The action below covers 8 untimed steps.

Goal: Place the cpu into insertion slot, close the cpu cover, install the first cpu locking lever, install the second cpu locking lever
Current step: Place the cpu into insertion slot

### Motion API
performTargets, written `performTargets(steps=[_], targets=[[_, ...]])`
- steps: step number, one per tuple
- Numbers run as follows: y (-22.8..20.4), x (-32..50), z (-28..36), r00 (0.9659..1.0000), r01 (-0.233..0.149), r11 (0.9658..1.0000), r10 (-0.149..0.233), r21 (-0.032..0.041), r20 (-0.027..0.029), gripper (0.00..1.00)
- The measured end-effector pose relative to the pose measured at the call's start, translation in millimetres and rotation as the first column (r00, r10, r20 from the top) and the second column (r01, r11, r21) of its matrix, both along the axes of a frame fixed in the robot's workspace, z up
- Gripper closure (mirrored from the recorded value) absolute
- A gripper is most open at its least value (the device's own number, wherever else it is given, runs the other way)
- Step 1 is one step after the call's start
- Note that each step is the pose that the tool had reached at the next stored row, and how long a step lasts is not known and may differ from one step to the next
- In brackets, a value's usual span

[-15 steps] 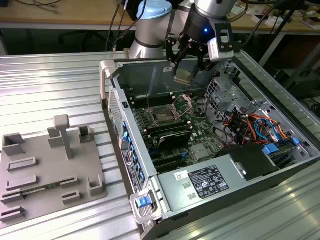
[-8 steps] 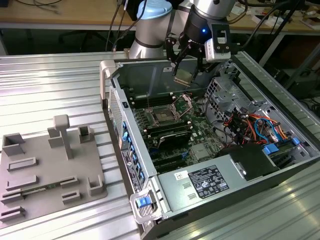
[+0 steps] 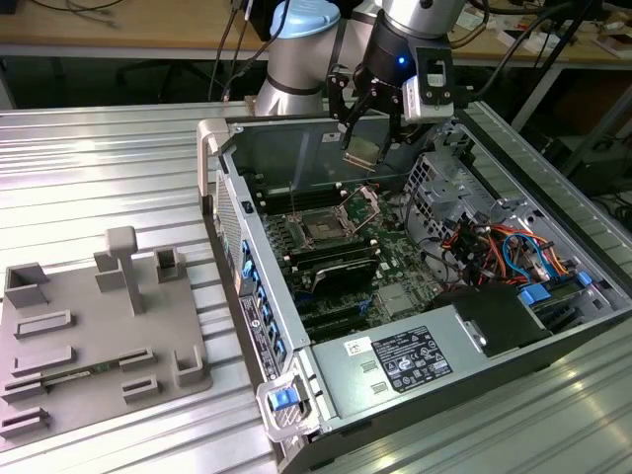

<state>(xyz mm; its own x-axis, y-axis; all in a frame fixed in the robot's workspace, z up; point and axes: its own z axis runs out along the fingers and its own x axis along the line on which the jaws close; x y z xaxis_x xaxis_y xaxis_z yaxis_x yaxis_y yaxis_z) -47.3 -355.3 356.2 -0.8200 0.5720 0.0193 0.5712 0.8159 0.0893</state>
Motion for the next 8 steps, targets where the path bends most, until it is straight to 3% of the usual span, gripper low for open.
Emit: performTargets(steps=[6, 8], targets=[[0.0, 0.0, 0.0, 1.0, 0.003, 1.0, -0.003, 0.0, 0.0, 0.46], [0.0, 0.0, -0.3, 0.9996, 0.029, 0.9996, -0.029, 0.0, 0.0, 0.46]])
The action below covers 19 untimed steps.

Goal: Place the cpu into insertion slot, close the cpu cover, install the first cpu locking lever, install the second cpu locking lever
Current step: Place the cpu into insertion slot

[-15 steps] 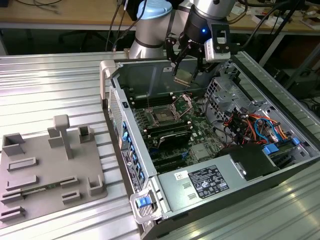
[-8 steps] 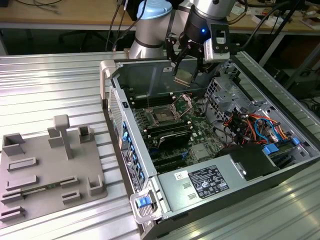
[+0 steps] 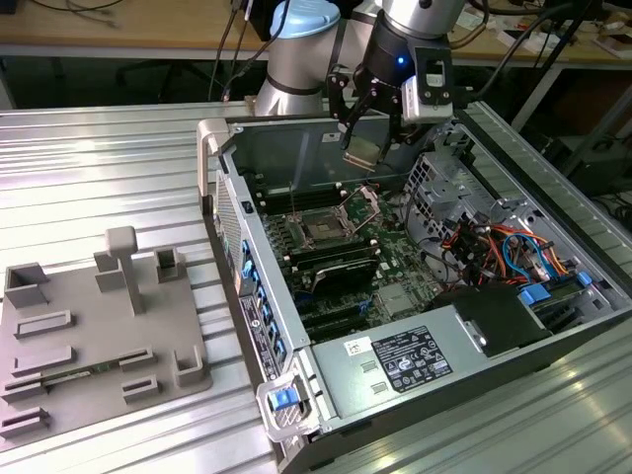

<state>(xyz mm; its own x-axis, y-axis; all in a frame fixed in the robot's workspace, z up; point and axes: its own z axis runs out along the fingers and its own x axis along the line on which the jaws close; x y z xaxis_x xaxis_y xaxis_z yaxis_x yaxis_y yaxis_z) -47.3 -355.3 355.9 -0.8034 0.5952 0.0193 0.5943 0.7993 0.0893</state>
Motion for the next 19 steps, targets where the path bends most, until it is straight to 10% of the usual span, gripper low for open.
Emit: performTargets(steps=[10, 14, 17, 19], targets=[[0.0, 0.0, -1.6, 0.9902, 0.139, 0.9902, -0.139, 0.0, 0.0, 0.46], [0.0, 0.0, -2.2, 0.9815, 0.191, 0.9815, -0.191, 0.0, 0.0, 0.46], [0.0, 0.0, -2.9, 0.9653, 0.261, 0.9653, -0.261, 0.0, 0.0, 0.46], [0.0, 0.0, -2.9, 0.9627, 0.271, 0.9627, -0.271, -0.0001, -0.0001, 0.46]])
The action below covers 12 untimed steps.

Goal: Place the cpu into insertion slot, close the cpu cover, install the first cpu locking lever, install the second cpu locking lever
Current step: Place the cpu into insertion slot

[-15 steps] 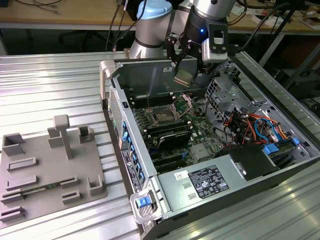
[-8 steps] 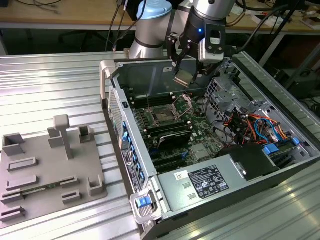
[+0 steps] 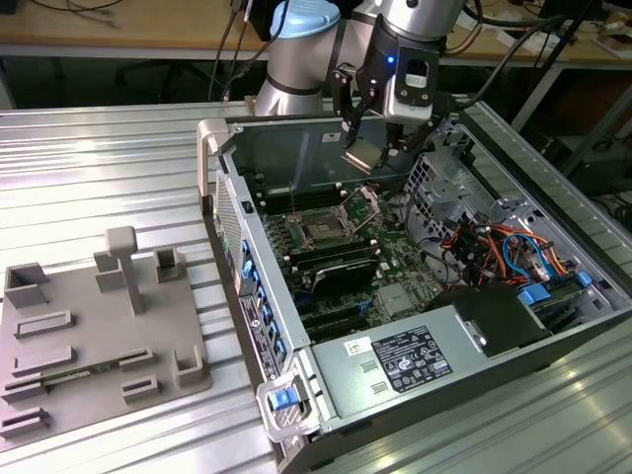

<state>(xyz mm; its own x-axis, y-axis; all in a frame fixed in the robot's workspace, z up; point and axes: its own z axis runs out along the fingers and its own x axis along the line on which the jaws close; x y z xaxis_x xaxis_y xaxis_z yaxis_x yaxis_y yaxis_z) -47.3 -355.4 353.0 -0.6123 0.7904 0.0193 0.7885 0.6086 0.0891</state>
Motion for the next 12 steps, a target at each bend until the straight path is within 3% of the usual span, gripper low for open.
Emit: performTargets(steps=[12], targets=[[0.0, 0.0, -0.1, 1.0, 0.001, 1.0, -0.001, 0.0001, 0.0001, 0.46]])
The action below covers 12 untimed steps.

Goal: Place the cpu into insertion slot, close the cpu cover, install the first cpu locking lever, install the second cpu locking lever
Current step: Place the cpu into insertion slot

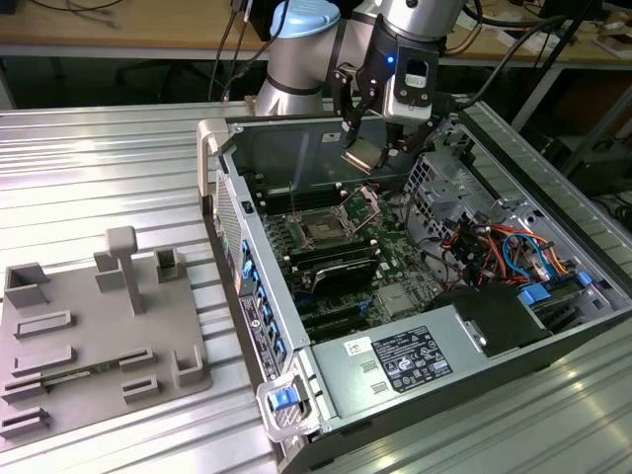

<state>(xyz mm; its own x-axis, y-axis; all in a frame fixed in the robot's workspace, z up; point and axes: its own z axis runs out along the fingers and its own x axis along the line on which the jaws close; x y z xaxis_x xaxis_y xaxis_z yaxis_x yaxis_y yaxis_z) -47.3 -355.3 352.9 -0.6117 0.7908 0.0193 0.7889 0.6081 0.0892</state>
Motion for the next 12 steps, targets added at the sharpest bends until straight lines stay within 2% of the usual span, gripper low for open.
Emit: performTargets(steps=[6, 9, 12], targets=[[0.0, 0.0, -0.2, 0.9998, 0.022, 0.9998, -0.022, 0.0001, 0.0, 0.46], [0.1, 0.0, -0.7, 0.9983, 0.058, 0.9983, -0.058, 0.0, 0.0, 0.46], [0.1, 0.0, -1.3, 0.9949, 0.101, 0.9949, -0.101, 0.0, 0.0, 0.46]])
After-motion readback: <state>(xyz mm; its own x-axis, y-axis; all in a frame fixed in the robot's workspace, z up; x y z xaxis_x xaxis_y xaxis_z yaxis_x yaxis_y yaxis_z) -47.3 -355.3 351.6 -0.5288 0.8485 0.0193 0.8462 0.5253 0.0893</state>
